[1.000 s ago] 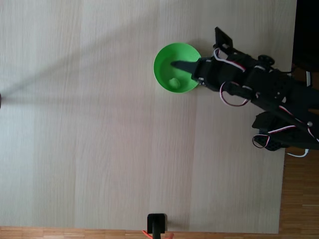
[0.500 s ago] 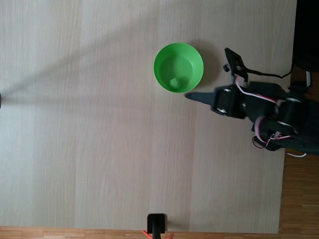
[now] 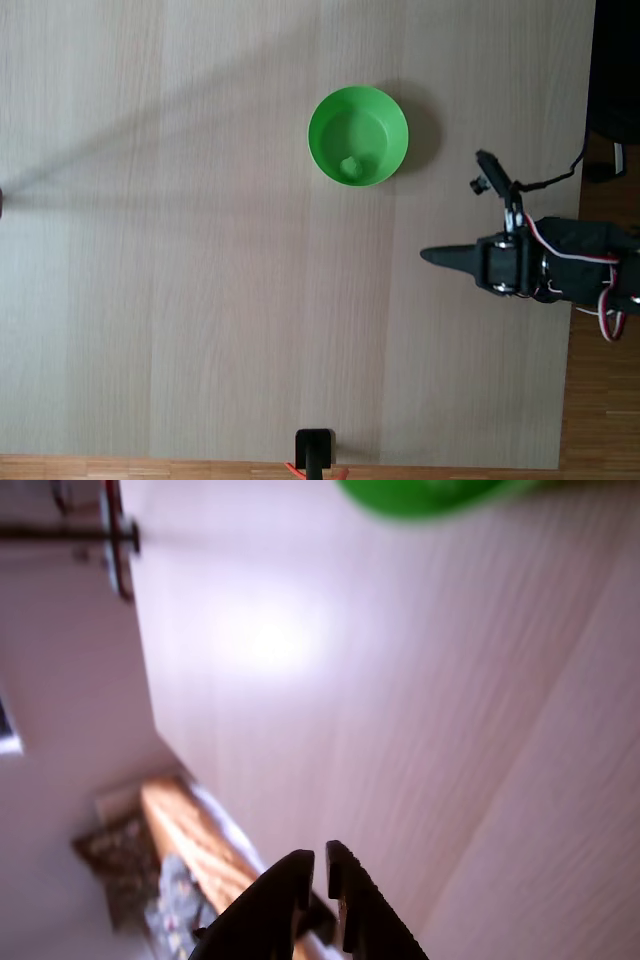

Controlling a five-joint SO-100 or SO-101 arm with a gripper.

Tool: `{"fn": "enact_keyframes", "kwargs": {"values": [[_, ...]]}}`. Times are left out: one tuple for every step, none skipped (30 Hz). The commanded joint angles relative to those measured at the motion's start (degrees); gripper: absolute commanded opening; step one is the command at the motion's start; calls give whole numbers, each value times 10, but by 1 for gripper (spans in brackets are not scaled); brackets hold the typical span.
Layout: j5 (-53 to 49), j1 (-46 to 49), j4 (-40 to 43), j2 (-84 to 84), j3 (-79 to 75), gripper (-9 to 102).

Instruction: Grasp a green pompom and put it in the green bowl.

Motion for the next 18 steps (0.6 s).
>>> {"fn": "enact_keyframes", "kwargs": {"values": [[4,-40,1,45,28,0],[4,-52,1,54,39,0],[6,-62,1,64,50,0],[14,-72,1,73,61,0],[25,-81,1,81,71,0],[39,-91,1,85,78,0],[51,-98,1,91,84,0],[62,-104,1,94,90,0],[72,-109,1,98,96,0],[80,-112,1,99,102,0],[84,-113,2,101,107,0],[86,-113,2,101,113,0],[83,-113,2,102,121,0],[82,-114,2,102,130,0],[81,-118,2,102,140,0],[81,-119,2,102,149,0],[81,-118,2,103,157,0],[81,-116,2,103,166,0]]}}
